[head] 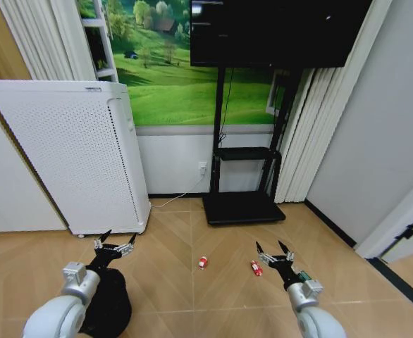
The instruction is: Pick up the trash bin and place the garbage on the floor into it.
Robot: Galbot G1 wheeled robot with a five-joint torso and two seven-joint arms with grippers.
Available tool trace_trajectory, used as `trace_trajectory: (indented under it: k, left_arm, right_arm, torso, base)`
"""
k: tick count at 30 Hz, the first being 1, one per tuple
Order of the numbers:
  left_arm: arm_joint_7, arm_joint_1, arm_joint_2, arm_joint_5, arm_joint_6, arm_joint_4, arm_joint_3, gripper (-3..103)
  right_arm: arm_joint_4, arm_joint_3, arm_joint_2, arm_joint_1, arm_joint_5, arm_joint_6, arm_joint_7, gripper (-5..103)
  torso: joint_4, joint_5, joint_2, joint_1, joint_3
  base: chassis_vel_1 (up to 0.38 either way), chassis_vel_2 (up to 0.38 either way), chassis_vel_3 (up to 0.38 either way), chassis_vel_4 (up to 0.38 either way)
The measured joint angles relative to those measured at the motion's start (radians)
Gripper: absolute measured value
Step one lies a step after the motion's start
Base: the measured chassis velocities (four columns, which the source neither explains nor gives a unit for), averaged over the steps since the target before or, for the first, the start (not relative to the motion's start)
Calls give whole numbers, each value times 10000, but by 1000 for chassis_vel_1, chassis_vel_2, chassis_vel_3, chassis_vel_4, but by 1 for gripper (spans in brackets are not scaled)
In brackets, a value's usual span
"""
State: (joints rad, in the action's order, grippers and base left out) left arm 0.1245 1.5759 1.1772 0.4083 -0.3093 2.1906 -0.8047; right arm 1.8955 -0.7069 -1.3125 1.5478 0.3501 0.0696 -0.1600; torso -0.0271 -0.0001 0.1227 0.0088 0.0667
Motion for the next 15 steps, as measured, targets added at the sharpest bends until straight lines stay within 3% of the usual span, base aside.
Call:
trace_trajectory:
  k: [13, 15]
  left_arm:
    - [-108, 72, 111, -228, -43, -86, -15, 100]
    - [-627, 189, 356, 279, -423, 57, 2, 100]
  right_arm:
    - [-121, -11, -64, 12, 1, 121, 63, 100]
    - [-273, -9, -161, 2, -22, 181, 109, 100]
  torso:
    - [0, 0, -468, -80, -385]
    - [0, 1, -577, -84, -480]
  base:
    - [0, 0, 0, 0]
    - [0, 0, 0, 0]
